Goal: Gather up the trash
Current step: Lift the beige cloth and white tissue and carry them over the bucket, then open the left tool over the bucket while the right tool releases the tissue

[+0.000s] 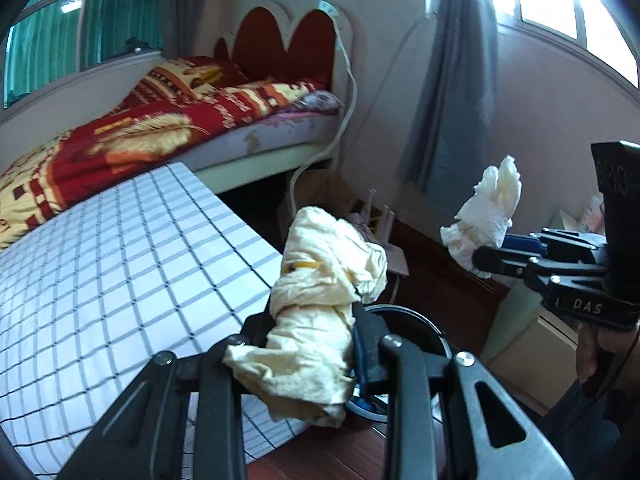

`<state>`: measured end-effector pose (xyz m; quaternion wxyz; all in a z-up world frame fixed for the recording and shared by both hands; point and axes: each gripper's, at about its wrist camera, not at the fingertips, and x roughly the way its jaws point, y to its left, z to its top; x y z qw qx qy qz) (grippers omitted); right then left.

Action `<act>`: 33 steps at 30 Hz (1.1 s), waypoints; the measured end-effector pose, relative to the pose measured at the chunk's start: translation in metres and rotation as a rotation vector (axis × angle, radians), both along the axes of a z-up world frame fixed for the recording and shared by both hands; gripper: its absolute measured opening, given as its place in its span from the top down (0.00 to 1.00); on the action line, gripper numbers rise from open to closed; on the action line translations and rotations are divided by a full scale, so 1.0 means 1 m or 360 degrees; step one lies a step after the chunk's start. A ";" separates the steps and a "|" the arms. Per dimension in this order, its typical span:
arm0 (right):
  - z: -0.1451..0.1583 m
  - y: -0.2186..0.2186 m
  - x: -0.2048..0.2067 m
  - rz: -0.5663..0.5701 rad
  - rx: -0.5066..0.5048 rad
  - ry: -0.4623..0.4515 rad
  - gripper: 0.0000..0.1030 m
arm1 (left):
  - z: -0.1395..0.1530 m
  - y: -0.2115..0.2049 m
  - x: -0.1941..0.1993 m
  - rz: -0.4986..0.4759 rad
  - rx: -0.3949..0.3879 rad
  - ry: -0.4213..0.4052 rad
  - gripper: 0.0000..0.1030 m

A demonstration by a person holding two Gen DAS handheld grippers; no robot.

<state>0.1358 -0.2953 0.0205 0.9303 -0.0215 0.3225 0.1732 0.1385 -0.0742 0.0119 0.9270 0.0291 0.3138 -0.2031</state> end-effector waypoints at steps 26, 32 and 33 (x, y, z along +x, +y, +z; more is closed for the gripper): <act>-0.134 -0.078 0.002 -0.0209 -0.0062 0.0473 0.71 | -0.108 -0.079 0.010 -0.0264 0.0053 0.0392 0.70; -0.162 -0.079 0.004 -0.0176 -0.0119 0.0561 0.71 | -0.132 -0.087 0.019 -0.0252 0.0048 0.0492 0.70; -0.166 -0.080 0.006 -0.0167 -0.0125 0.0573 0.71 | -0.134 -0.088 0.021 -0.0248 0.0045 0.0504 0.70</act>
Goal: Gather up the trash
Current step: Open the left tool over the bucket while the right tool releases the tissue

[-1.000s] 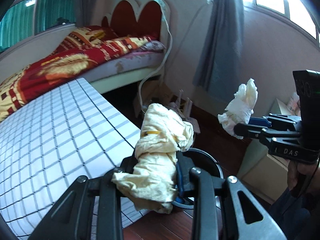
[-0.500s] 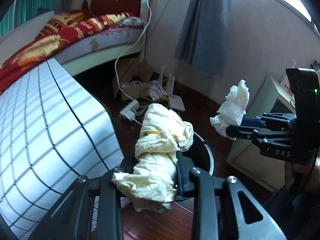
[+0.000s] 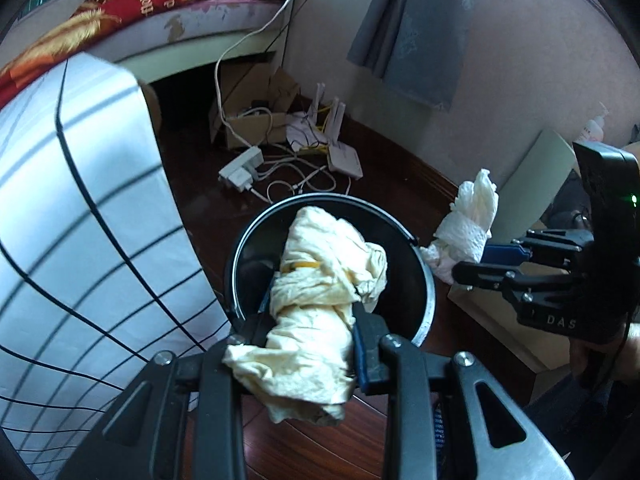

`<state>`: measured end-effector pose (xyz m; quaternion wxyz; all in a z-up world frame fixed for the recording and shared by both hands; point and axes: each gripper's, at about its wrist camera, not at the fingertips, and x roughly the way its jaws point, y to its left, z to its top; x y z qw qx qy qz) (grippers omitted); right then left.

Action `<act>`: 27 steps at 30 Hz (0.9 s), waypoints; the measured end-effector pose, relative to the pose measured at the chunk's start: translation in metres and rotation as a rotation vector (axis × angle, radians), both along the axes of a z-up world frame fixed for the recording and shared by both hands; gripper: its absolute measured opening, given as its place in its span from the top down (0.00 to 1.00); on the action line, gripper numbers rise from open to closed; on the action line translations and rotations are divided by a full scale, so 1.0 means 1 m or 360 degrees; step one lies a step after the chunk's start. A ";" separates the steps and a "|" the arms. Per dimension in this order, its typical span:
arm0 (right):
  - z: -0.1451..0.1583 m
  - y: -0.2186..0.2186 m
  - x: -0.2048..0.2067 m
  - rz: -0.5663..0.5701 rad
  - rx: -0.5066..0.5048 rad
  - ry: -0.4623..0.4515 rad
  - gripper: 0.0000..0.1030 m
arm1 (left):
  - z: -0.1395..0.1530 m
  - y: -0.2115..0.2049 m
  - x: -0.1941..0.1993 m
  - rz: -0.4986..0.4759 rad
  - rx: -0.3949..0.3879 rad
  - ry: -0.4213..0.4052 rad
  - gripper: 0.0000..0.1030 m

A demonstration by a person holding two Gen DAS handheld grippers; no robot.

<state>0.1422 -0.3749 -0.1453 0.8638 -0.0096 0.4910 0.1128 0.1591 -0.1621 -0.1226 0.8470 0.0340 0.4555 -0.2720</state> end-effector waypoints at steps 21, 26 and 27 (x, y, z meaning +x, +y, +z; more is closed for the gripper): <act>-0.074 0.025 0.033 0.0211 -0.0305 0.0121 0.09 | -0.064 -0.009 0.022 0.0111 0.0081 0.0185 0.30; -0.076 0.013 0.030 0.0147 -0.0352 0.0131 0.01 | -0.068 0.003 0.014 0.0187 0.0138 0.0159 0.02; -0.076 0.013 0.029 0.0128 -0.0355 0.0127 0.00 | -0.069 0.004 0.013 0.0194 0.0149 0.0161 0.02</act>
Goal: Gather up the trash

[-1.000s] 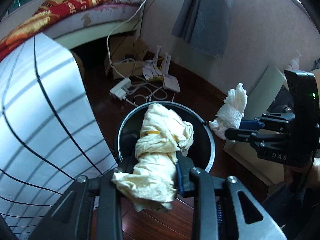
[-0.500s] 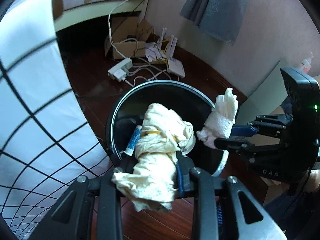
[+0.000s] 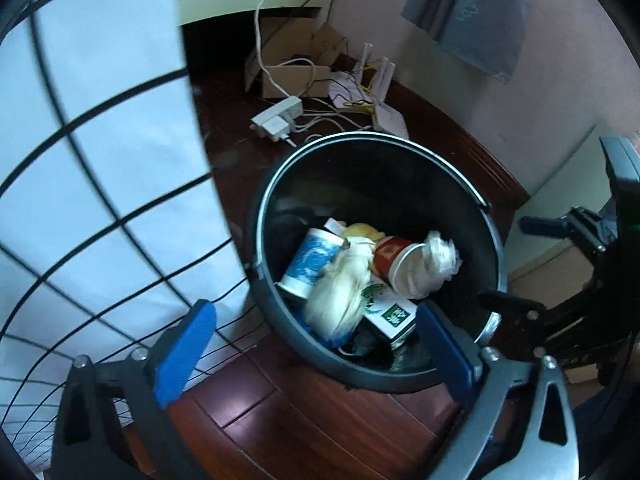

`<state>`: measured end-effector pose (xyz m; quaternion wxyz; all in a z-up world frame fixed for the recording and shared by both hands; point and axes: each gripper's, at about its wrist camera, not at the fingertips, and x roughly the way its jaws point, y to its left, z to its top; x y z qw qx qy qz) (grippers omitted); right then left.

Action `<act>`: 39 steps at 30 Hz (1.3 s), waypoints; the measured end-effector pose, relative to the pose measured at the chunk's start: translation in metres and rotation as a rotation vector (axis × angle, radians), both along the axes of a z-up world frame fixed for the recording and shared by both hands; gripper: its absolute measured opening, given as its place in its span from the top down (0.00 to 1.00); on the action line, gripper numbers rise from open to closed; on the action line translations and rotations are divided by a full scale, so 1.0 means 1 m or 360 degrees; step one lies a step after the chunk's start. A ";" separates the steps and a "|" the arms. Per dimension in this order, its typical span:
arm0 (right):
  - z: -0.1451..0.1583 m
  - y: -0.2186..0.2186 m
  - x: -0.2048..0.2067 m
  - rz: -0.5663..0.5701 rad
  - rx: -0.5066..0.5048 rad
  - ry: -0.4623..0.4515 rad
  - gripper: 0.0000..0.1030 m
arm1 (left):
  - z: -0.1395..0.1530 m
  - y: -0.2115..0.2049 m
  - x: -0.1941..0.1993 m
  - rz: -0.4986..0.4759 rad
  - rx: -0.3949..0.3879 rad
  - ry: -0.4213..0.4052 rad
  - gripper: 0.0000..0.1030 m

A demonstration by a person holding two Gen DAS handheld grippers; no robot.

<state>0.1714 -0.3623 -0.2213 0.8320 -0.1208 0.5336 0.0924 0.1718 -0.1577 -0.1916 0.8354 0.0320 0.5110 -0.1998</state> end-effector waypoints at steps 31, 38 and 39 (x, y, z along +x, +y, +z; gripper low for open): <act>0.111 0.051 -0.039 -0.0053 0.0226 -0.0266 0.00 | 0.098 0.074 -0.053 0.0280 -0.0020 -0.0283 0.00; 0.160 0.065 -0.067 -0.0053 0.0245 -0.0393 0.00 | 0.139 0.088 -0.080 0.0319 -0.0020 -0.0408 0.00; 0.167 0.067 -0.071 -0.0052 0.0254 -0.0414 0.00 | 0.145 0.090 -0.085 0.0322 -0.0027 -0.0427 0.00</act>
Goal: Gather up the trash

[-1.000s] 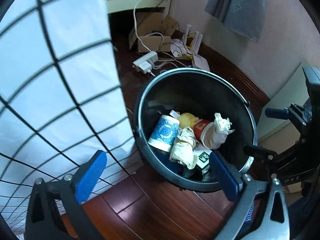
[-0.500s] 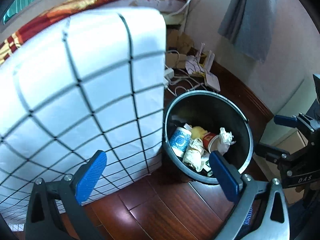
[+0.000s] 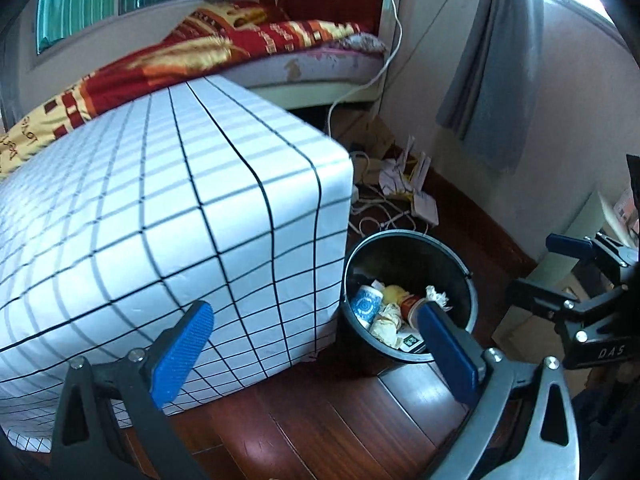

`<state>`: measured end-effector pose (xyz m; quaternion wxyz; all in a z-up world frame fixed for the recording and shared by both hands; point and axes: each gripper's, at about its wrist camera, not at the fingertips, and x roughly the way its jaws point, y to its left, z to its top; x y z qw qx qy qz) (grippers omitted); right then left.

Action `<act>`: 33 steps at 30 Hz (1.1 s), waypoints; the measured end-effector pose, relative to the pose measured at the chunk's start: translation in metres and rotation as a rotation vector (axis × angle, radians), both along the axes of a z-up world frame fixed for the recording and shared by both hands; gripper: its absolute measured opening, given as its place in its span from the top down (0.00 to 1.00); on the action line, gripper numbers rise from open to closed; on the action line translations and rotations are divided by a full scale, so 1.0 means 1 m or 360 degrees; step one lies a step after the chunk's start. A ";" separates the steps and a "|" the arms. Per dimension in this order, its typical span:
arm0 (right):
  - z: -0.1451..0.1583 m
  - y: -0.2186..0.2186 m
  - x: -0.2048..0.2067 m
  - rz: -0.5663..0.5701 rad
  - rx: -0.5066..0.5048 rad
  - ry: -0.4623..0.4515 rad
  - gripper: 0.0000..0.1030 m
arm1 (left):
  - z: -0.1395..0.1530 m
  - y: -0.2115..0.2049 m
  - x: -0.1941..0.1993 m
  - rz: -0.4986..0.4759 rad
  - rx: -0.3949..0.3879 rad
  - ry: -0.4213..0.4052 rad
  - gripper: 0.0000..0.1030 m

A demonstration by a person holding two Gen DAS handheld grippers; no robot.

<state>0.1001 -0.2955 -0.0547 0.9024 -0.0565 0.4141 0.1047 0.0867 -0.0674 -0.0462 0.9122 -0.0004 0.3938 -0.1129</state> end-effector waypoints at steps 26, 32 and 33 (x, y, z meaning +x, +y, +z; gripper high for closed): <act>0.129 0.032 -0.126 -0.0031 -0.0026 -0.0356 0.00 | 0.101 0.022 -0.109 0.0058 0.0022 -0.0362 0.00; 0.153 0.032 -0.157 -0.0032 -0.0014 -0.0466 0.00 | 0.119 0.026 -0.128 0.0097 0.0001 -0.0460 0.00; 0.156 0.030 -0.161 -0.0035 -0.0007 -0.0477 0.00 | 0.121 0.027 -0.129 0.0098 0.0001 -0.0474 0.00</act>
